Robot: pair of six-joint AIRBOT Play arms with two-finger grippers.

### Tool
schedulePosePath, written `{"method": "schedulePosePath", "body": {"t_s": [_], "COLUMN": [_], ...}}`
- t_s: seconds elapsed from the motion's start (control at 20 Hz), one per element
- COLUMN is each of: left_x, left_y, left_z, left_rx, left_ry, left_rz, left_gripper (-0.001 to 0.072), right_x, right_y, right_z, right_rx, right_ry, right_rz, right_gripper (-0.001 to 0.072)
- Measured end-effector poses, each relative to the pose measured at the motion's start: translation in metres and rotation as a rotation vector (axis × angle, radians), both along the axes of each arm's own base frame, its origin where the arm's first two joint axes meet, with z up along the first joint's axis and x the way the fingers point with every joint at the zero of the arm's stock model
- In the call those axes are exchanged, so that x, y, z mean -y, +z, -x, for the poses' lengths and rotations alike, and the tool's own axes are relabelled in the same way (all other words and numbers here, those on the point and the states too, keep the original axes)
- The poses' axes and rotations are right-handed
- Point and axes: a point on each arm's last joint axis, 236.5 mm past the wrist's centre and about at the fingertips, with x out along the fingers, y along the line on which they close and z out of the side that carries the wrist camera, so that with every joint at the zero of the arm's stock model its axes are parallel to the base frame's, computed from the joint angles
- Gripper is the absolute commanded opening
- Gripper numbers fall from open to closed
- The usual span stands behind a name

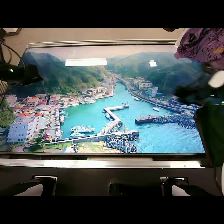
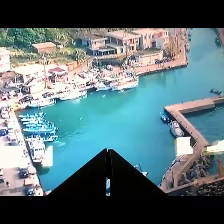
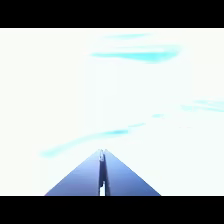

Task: Fold the clothes and pants, and hang the long-sleeved shirts on hangers.

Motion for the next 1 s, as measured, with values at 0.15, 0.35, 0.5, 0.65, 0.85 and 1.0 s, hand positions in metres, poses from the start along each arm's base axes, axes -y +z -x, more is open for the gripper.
{"method": "schedulePosePath", "body": {"t_s": [0.15,0.35,0.5,0.65,0.85,1.0], "left_x": [0.013,0.020,0.020,0.021,0.021,0.021], "left_y": [-0.023,-0.033,-0.038,-0.041,-0.042,-0.042], "left_z": [0.020,0.033,0.040,0.044,0.045,0.046], "left_rx": [-0.034,-0.036,-0.056,-0.070,-0.076,-0.078], "left_ry": [-0.051,-0.079,-0.088,-0.096,-0.098,-0.098], "left_rz": [-0.042,-0.064,-0.076,-0.079,-0.080,-0.081], "left_gripper": [0.0020,0.0021,0.0022,0.0022,0.0022,0.0022], "right_x": [-0.106,-0.179,-0.199,-0.207,-0.210,-0.211], "right_y": [0.007,0.012,0.014,0.015,0.016,0.016], "right_z": [0.011,0.032,0.040,0.043,0.043,0.044], "right_rx": [0.060,0.134,0.165,0.176,0.185,0.185], "right_ry": [0.262,0.465,0.529,0.555,0.564,0.566], "right_rz": [0.017,0.069,0.085,0.091,0.094,0.094], "right_gripper": [0.0032,0.0033,0.0033,0.0033,0.0033,0.0033]}}
